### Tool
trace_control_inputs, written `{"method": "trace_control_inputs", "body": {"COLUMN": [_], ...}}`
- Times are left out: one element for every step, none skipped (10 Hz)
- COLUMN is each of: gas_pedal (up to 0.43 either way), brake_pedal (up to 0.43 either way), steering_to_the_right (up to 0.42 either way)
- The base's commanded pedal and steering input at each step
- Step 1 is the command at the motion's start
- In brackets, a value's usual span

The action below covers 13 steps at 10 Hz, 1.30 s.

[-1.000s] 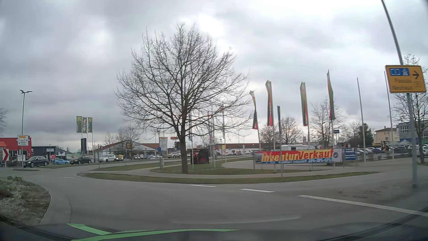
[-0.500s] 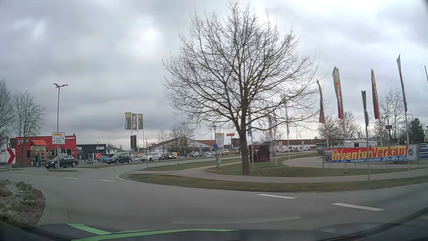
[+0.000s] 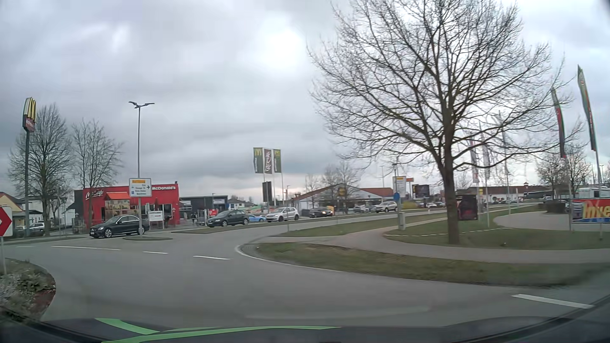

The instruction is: Follow the waypoints while adhering to traffic rules and regulations

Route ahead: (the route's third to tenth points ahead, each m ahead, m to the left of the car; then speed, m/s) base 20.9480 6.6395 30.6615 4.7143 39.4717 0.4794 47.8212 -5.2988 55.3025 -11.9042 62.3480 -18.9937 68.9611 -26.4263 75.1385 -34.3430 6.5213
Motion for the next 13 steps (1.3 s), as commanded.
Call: {"method": "trace_control_inputs", "body": {"gas_pedal": [0.000, 0.000, 0.000, 0.000, 0.000, 0.000, 0.000, 0.000, 0.000, 0.000, 0.000, 0.008, 0.008], "brake_pedal": [0.000, 0.000, 0.000, 0.000, 0.000, 0.000, 0.000, 0.000, 0.000, 0.000, 0.000, 0.000, 0.000], "steering_to_the_right": [-0.279, -0.274, -0.268, -0.261, -0.250, -0.229, -0.207, -0.173, -0.136, -0.101, -0.069, -0.045, -0.016]}}
